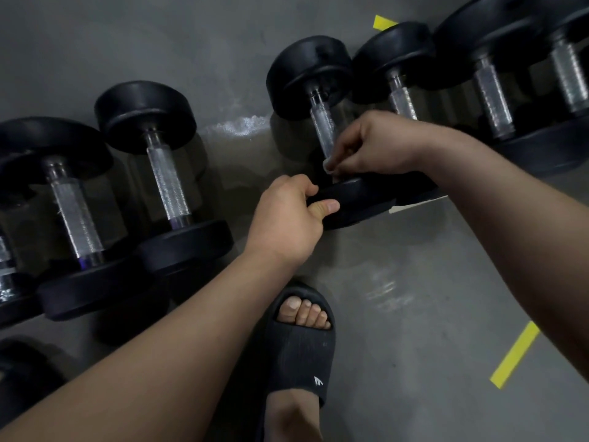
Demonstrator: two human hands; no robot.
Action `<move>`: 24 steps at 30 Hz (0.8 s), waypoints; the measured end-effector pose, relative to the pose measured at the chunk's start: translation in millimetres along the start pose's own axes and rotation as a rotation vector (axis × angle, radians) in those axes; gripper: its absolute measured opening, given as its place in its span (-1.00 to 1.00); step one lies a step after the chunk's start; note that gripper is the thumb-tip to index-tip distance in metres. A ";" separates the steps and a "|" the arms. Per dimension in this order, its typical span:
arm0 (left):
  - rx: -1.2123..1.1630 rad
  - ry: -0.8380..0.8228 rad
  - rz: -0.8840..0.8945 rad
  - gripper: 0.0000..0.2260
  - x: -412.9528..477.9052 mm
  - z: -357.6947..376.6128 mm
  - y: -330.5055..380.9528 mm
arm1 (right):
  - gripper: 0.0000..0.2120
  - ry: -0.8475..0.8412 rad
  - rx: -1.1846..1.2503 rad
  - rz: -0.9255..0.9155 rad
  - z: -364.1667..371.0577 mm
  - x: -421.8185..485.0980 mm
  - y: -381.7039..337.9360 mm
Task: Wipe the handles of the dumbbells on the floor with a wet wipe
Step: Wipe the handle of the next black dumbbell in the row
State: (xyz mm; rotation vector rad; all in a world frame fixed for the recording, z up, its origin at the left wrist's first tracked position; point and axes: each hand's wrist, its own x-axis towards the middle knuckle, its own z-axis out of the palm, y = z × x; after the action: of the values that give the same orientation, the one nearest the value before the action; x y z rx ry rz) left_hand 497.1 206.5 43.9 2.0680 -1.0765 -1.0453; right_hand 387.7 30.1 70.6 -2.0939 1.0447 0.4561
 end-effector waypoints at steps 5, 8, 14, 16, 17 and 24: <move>-0.001 0.003 0.005 -0.71 0.1 0.8 -0.4 | -0.89 0.206 -0.025 -0.105 2.2 7.9 -4.1; -0.017 0.004 0.006 -0.71 -0.8 0.7 -0.7 | -0.89 0.453 0.064 -0.077 5.5 26.4 -5.6; -0.004 0.005 0.009 -0.72 -0.2 -0.7 -0.7 | -0.82 0.419 0.070 -0.033 3.6 24.1 -0.5; -0.007 0.011 0.009 -0.71 -0.1 0.7 -1.2 | -0.79 0.413 0.017 -0.077 2.9 23.3 -0.3; -0.012 0.015 0.010 -0.71 -0.1 1.4 -1.4 | -0.78 0.436 -0.019 -0.101 3.9 25.5 -1.7; -0.033 0.070 0.039 -0.69 -3.0 3.8 -2.5 | -0.85 0.337 -0.334 -0.321 17.6 32.1 -13.7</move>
State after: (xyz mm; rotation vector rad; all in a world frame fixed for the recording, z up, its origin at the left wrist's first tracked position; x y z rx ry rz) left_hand 493.8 209.9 41.1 2.0342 -1.0538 -0.9581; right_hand 418.2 31.6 46.3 -2.6488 0.8288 0.1220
